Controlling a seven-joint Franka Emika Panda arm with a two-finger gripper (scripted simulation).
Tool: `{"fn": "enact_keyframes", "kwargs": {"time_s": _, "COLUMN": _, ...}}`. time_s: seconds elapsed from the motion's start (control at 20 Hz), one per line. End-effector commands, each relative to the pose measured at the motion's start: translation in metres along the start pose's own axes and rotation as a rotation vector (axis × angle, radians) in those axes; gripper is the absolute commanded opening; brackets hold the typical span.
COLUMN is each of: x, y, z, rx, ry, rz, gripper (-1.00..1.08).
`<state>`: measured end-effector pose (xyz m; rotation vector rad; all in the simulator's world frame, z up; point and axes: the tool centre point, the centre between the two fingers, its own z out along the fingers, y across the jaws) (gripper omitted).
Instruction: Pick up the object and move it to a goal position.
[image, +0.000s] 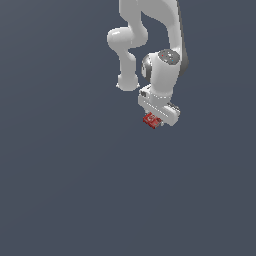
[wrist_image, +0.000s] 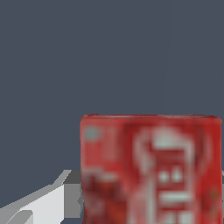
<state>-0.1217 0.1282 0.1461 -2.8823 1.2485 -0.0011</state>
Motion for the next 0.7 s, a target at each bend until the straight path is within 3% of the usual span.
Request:
{"fn": "enact_keyframes", "kwargs": {"time_s": 0.0, "x": -0.014, "y": 0.000, "z": -0.012, "rx": -0.001, "ry": 0.001, "rz": 0.001, "gripper": -1.00}}
{"fn": "enact_keyframes", "kwargs": {"time_s": 0.3, "x": -0.036, "y": -0.003, "z": -0.032, "rx": -0.001, "ry": 0.001, "rz": 0.001, "gripper": -1.00}}
{"fn": "enact_keyframes", "kwargs": {"time_s": 0.65, "x": -0.042, "y": -0.004, "z": -0.038, "rx": -0.001, "ry": 0.000, "rz": 0.001, "gripper": -1.00}}
